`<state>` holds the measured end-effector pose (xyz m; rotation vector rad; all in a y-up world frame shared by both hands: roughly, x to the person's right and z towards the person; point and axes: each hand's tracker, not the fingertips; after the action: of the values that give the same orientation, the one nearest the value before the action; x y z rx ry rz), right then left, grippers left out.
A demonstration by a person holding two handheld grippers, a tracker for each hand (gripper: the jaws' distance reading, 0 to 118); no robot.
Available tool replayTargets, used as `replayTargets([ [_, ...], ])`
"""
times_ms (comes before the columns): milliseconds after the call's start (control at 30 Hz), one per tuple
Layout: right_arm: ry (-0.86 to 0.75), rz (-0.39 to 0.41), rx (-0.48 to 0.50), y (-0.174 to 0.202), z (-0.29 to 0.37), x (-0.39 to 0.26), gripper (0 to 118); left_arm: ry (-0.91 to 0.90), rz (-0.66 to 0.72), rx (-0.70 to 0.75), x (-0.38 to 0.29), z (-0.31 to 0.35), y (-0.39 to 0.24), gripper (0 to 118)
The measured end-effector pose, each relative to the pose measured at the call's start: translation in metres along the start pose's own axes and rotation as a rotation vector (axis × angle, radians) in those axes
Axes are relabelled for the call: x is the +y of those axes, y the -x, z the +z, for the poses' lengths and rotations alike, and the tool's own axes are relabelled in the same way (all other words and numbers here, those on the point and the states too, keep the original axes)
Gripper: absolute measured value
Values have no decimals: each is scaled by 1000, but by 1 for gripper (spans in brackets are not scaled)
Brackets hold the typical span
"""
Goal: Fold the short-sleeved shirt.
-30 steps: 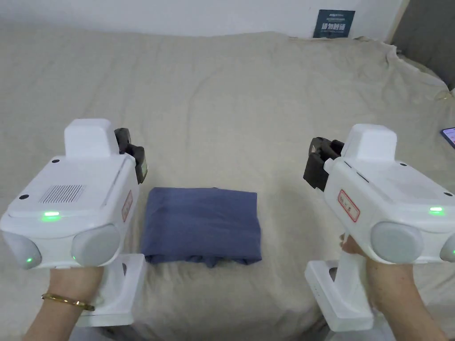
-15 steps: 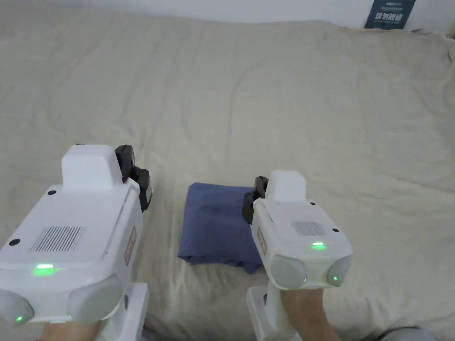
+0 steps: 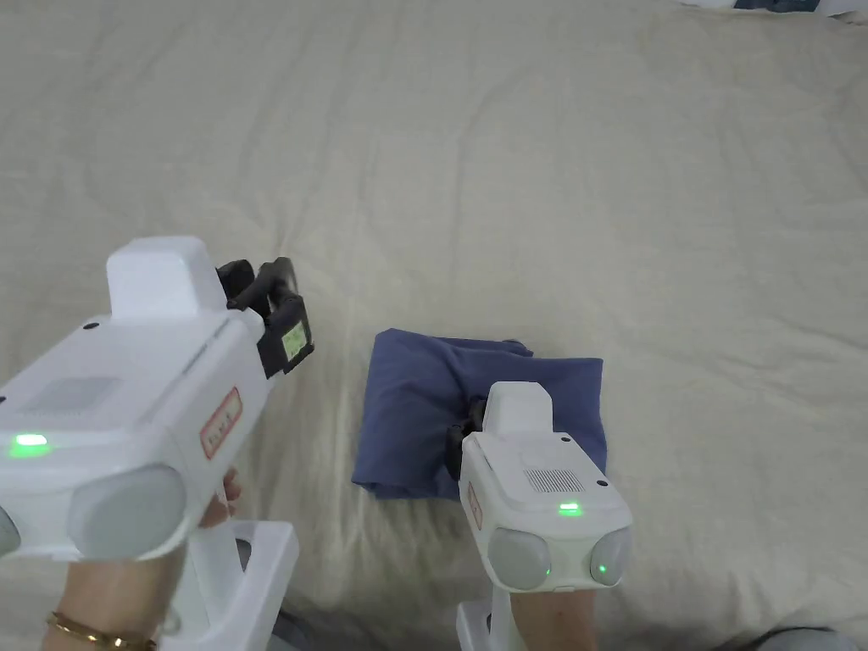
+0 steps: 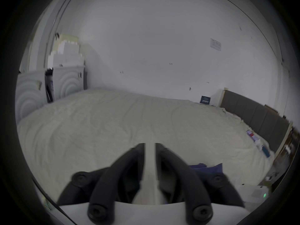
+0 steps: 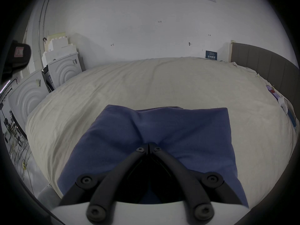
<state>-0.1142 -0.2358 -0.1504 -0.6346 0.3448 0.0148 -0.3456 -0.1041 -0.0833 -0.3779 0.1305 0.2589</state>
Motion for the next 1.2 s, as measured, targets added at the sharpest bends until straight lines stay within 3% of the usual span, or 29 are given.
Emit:
replayTargets([
  [33,0,-5,4,-1,0,0,0,52,39,-42,3,-8,5,65],
  [100,-1,-7,8,-1,1,0,0,147,98,-133,8,-27,15,106],
  [133,0,-7,11,-1,2,1,0,192,128,-179,8,-37,21,118],
  [300,5,-46,29,-8,1,1,0,470,262,-434,-1,-94,46,118],
  [467,11,-61,48,-13,0,1,0,801,565,-619,-44,-152,71,118],
  [633,16,-71,59,-16,-1,1,0,897,500,-604,-66,-176,65,118],
  [767,22,-95,68,-19,-3,1,0,932,544,-714,-71,-185,56,118],
  [933,30,-127,80,-23,-4,2,0,971,493,-746,-76,-192,35,118],
  [1000,34,-136,85,-24,-4,2,0,980,443,-748,-75,-193,28,114],
  [1067,37,-142,89,-25,-4,3,0,980,374,-709,-71,-190,24,100],
  [1100,38,-144,90,-25,-4,3,0,977,352,-689,-69,-189,24,85],
  [1133,40,-147,91,-26,-5,3,0,969,323,-628,-66,-187,26,50],
  [1167,42,-151,93,-26,-5,4,0,967,294,-541,-66,-186,28,32],
  [1200,42,-164,109,-28,-5,6,0,988,326,-535,-69,-186,31,31],
])
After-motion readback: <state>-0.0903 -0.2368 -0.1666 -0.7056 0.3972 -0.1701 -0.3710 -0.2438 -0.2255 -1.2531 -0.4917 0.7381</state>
